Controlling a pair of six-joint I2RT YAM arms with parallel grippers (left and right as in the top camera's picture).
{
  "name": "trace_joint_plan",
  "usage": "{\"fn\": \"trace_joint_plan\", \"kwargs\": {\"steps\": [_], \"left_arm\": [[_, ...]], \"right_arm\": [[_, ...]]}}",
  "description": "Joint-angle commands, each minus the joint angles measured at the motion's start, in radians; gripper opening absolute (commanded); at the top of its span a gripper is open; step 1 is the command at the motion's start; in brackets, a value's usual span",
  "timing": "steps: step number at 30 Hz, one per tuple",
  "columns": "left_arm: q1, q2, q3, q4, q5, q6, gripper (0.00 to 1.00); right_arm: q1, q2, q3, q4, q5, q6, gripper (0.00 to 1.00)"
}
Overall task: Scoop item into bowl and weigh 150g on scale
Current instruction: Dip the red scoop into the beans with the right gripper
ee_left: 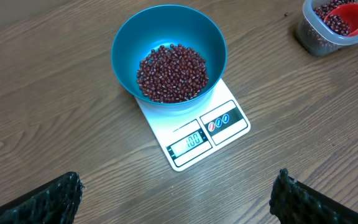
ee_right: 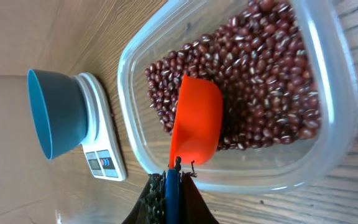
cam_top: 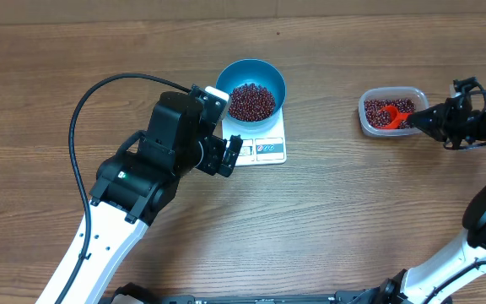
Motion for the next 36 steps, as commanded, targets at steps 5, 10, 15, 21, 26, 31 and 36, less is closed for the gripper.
{"fn": "trace_joint_plan", "kwargs": {"steps": [5,10,15,21,26,31,36], "left_arm": [[-0.004,0.003,-0.007,0.000,-0.011,-0.006,1.00],[-0.004,0.003,-0.007,0.000,-0.011,-0.006,1.00],[-0.004,0.003,-0.007,0.000,-0.011,-0.006,1.00],[-0.004,0.003,-0.007,0.000,-0.011,-0.006,1.00],[-0.004,0.003,-0.007,0.000,-0.011,-0.006,1.00],[-0.004,0.003,-0.007,0.000,-0.011,-0.006,1.00],[-0.004,0.003,-0.007,0.000,-0.011,-0.006,1.00]], "right_arm": [[-0.003,0.003,0.009,0.036,0.163,-0.016,0.04],[0.005,0.003,0.024,0.040,0.206,-0.016,0.04],[0.079,0.003,0.022,0.056,0.207,-0.012,0.04],[0.197,0.003,0.022,0.110,0.210,0.034,0.04],[0.179,0.003,0.022,0.125,0.185,0.104,0.04],[0.142,0.003,0.022,0.100,0.175,0.099,0.04],[0.108,0.004,0.020,0.080,0.070,0.060,0.03]]}}
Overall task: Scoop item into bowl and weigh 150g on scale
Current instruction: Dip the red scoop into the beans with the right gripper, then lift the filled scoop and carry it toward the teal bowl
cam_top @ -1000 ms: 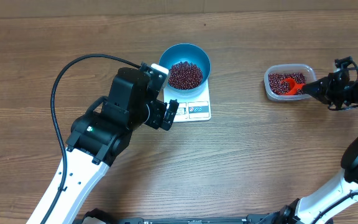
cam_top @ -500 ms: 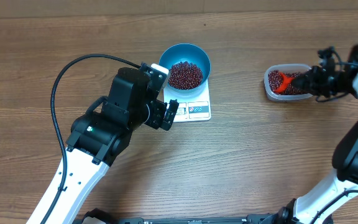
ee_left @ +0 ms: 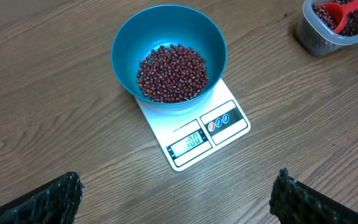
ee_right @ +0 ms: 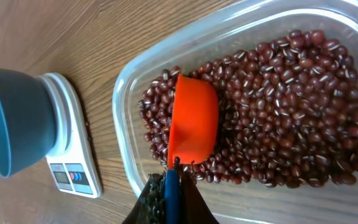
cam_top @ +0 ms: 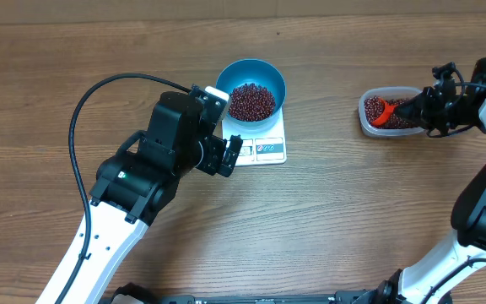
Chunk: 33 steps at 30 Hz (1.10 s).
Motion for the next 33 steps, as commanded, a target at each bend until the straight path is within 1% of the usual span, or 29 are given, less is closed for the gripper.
{"fn": "trace_joint_plan", "kwargs": {"steps": [1,10,22,28,33], "left_arm": [[-0.004,0.003,-0.007,0.000,-0.011,-0.006,0.99],[-0.004,0.003,-0.007,0.000,-0.011,-0.006,1.00],[-0.004,0.003,-0.007,0.000,-0.011,-0.006,1.00],[-0.004,0.003,-0.007,0.000,-0.011,-0.006,1.00],[-0.004,0.003,-0.007,0.000,-0.011,-0.006,0.99]], "right_arm": [[-0.030,0.014,-0.008,-0.006,-0.118,-0.033,0.04],[-0.105,0.014,-0.018,-0.020,-0.299,-0.080,0.04],[-0.196,0.014,-0.018,-0.124,-0.406,-0.190,0.04],[-0.212,0.014,-0.018,-0.179,-0.499,-0.259,0.04],[-0.211,0.014,-0.018,-0.189,-0.594,-0.260,0.04]]}}
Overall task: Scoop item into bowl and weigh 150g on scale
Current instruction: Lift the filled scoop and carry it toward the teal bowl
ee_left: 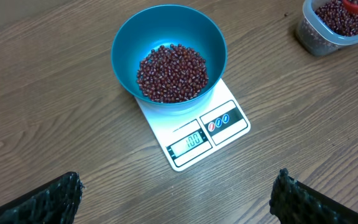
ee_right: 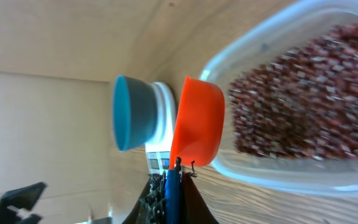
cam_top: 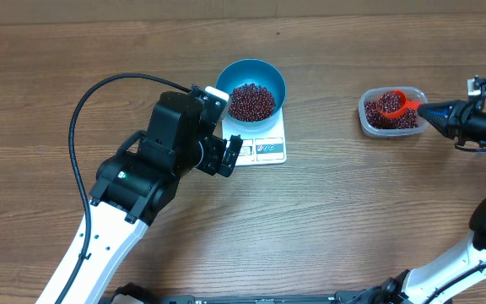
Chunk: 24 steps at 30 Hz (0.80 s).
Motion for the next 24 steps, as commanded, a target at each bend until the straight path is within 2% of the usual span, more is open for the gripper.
{"fn": "trace_joint_plan", "kwargs": {"steps": [1,10,24], "left_arm": [[-0.004,0.003,-0.007,0.000,-0.011,-0.006,1.00],[-0.004,0.003,-0.007,0.000,-0.011,-0.006,1.00],[-0.004,0.003,-0.007,0.000,-0.011,-0.006,1.00]], "right_arm": [[0.000,0.009,-0.005,-0.002,-0.135,-0.031,0.04],[0.069,0.005,0.031,-0.009,-0.225,-0.029,0.04],[0.365,-0.016,0.143,0.032,-0.232,-0.003,0.04]]}}
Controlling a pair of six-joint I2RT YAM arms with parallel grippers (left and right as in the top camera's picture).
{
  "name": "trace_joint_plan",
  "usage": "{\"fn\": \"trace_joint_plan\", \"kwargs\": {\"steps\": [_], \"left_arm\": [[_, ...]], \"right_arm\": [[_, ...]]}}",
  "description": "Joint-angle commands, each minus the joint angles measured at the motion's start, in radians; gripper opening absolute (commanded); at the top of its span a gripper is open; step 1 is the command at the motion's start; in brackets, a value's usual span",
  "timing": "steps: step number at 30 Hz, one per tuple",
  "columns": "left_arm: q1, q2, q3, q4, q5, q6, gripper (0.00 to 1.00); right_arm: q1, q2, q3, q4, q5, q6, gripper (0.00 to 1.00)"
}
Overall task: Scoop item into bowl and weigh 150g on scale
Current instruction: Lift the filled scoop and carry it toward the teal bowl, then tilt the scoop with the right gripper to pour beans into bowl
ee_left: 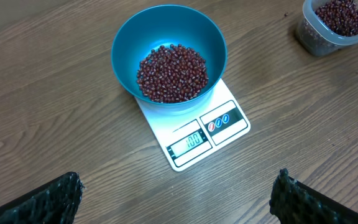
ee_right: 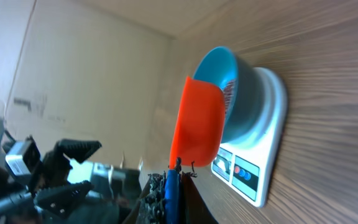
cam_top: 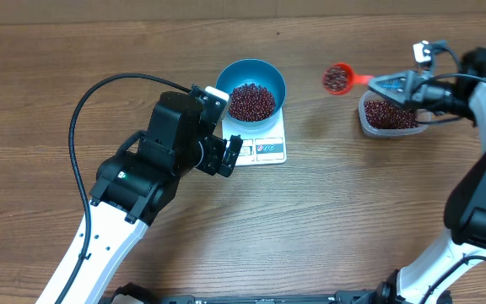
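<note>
A blue bowl (cam_top: 251, 89) part full of red beans stands on a white scale (cam_top: 264, 149) whose display (ee_left: 186, 139) reads 100. My right gripper (cam_top: 380, 83) is shut on the handle of an orange scoop (cam_top: 337, 78) loaded with beans, held in the air between the bowl and the clear bean container (cam_top: 389, 115). In the right wrist view the orange scoop (ee_right: 197, 121) hangs in front of the bowl (ee_right: 227, 93). My left gripper (cam_top: 234, 153) stands open beside the scale, its fingertips (ee_left: 64, 190) at the frame's lower corners.
The wooden table (cam_top: 353, 211) carries only the scale, bowl and container. The left arm's black cable (cam_top: 78, 110) loops over the table's left side. Cardboard walls lie beyond the far edge.
My right gripper has carried the loaded scoop from over the container leftward, to mid-air between container and bowl. The left arm, bowl and scale reading are unchanged.
The scoop first lay in the beans at the container's near side, then dug in at its left end. It then hung full over the container, and now hangs left of it toward the bowl. The scale showed 100 throughout.
</note>
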Motion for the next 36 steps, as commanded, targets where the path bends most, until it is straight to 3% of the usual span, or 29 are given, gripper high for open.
{"fn": "trace_joint_plan", "kwargs": {"steps": [1,7,11,25,36], "left_arm": [[-0.004,0.003,-0.007,0.000,-0.011,-0.006,1.00],[-0.004,0.003,-0.007,0.000,-0.011,-0.006,1.00],[-0.004,0.003,-0.007,0.000,-0.011,-0.006,1.00],[-0.004,0.003,-0.007,0.000,-0.011,-0.006,1.00],[-0.004,0.003,-0.007,0.000,-0.011,-0.006,1.00]], "right_arm": [[0.061,-0.016,0.035,0.042,-0.031,0.034,0.04],[0.156,-0.016,0.035,0.244,-0.004,0.196,0.04],[0.209,-0.016,0.035,0.364,0.003,0.203,0.03],[0.354,-0.016,0.035,0.460,0.352,0.192,0.04],[0.411,-0.016,0.035,0.462,0.379,-0.110,0.04]]}}
